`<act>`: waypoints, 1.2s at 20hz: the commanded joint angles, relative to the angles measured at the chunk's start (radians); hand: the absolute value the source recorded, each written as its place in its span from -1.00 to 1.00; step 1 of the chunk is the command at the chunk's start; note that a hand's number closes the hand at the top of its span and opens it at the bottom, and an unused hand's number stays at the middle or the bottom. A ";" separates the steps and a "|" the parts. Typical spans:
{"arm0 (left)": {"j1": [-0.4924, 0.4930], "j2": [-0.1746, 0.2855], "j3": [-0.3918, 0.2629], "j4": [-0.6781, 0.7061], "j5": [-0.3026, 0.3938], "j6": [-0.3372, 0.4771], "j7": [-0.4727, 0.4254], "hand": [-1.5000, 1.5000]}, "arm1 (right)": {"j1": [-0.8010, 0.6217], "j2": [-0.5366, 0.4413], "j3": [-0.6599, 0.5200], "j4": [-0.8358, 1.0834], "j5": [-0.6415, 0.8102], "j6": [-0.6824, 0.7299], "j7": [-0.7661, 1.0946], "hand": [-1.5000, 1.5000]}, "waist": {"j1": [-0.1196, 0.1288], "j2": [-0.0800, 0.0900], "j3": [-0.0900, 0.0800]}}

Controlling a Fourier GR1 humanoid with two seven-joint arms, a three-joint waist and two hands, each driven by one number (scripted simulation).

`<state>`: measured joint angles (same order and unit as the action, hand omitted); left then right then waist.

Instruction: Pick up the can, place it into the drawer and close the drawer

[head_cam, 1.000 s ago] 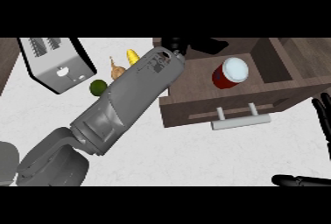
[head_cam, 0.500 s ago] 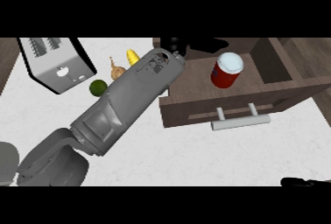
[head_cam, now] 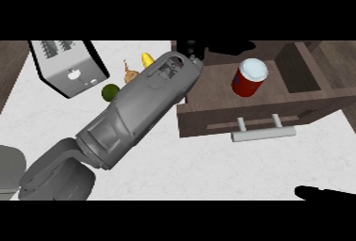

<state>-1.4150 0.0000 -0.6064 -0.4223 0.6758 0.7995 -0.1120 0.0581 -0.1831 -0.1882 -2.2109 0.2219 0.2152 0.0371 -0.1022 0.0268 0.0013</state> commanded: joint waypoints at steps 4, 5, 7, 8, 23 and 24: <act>-0.033 0.000 0.013 -0.001 0.040 0.031 -0.022 -1.00 | -0.056 -0.048 0.120 0.008 0.286 -0.036 -0.012 -1.00 | 0.031 -0.004 -0.001; -0.022 0.000 0.005 -0.008 0.030 0.043 -0.030 -1.00 | -0.046 -0.073 0.092 0.029 0.303 -0.032 -0.016 -1.00 | 0.047 -0.011 -0.001; -0.036 0.000 -0.011 -0.013 0.027 0.054 -0.013 -1.00 | -0.059 -0.057 0.173 0.080 0.430 -0.068 -0.017 -1.00 | 0.059 -0.011 -0.001; -0.011 0.000 -0.007 -0.017 0.023 0.023 -0.023 -1.00 | -0.068 -0.078 0.165 0.081 0.449 -0.062 -0.009 -1.00 | 0.072 -0.016 -0.001; -0.010 0.147 0.007 -0.156 -0.036 -0.021 0.155 -1.00 | -0.227 0.026 0.289 0.620 0.828 -0.370 -0.072 -1.00 | 0.129 -0.029 -0.001; -0.019 0.076 0.006 -0.151 -0.053 0.055 0.160 -1.00 | -0.253 0.020 0.270 0.688 0.834 -0.410 -0.106 -1.00 | 0.120 -0.027 0.000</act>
<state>-1.4336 0.0749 -0.6010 -0.5423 0.6504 0.8264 0.0054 -0.1251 -0.1961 0.0971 -1.6838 1.0178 -0.0978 -0.0386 0.0179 -0.0009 0.0006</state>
